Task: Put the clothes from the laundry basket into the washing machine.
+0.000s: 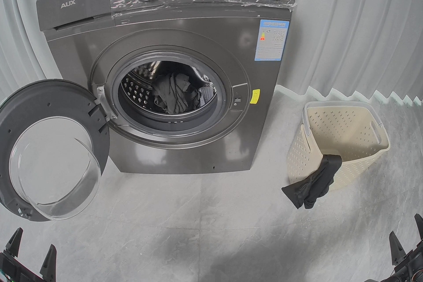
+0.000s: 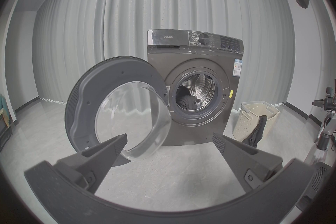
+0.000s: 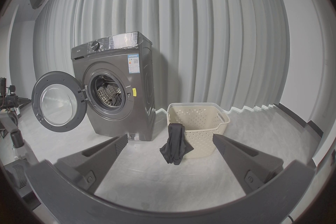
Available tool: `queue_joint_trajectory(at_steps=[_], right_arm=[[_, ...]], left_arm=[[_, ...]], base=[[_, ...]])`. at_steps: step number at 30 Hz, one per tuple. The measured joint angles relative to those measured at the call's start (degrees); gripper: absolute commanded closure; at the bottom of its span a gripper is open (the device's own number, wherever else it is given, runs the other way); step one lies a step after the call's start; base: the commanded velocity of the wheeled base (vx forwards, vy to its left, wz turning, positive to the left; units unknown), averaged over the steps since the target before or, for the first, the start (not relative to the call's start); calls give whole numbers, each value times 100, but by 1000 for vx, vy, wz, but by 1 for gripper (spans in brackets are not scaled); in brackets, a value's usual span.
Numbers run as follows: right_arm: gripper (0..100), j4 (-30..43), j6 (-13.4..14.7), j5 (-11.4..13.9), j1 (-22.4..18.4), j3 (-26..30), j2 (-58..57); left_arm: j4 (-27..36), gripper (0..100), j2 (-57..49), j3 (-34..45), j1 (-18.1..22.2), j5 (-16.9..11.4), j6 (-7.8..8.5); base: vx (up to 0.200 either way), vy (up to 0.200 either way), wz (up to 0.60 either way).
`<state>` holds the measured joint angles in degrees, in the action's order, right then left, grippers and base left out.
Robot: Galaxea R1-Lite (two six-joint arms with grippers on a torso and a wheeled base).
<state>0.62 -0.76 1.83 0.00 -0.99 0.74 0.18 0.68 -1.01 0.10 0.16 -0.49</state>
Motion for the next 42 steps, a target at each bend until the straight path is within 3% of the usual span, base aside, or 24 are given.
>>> queue_joint_trajectory(at_steps=[21,36,42], right_arm=[[0,-2,0,-2,0,-2,2],[0,0,0,-5,0,-2,7],[0,0,-2,-2,0,-2,10]], left_arm=[[0,0,9,0,-2,-16,-51],[-2,0,13,0,0,11,-162],[-2,0,13,0,-5,16,-165]], base=[[0,-200,0],[0,0,0],[0,-200,0]])
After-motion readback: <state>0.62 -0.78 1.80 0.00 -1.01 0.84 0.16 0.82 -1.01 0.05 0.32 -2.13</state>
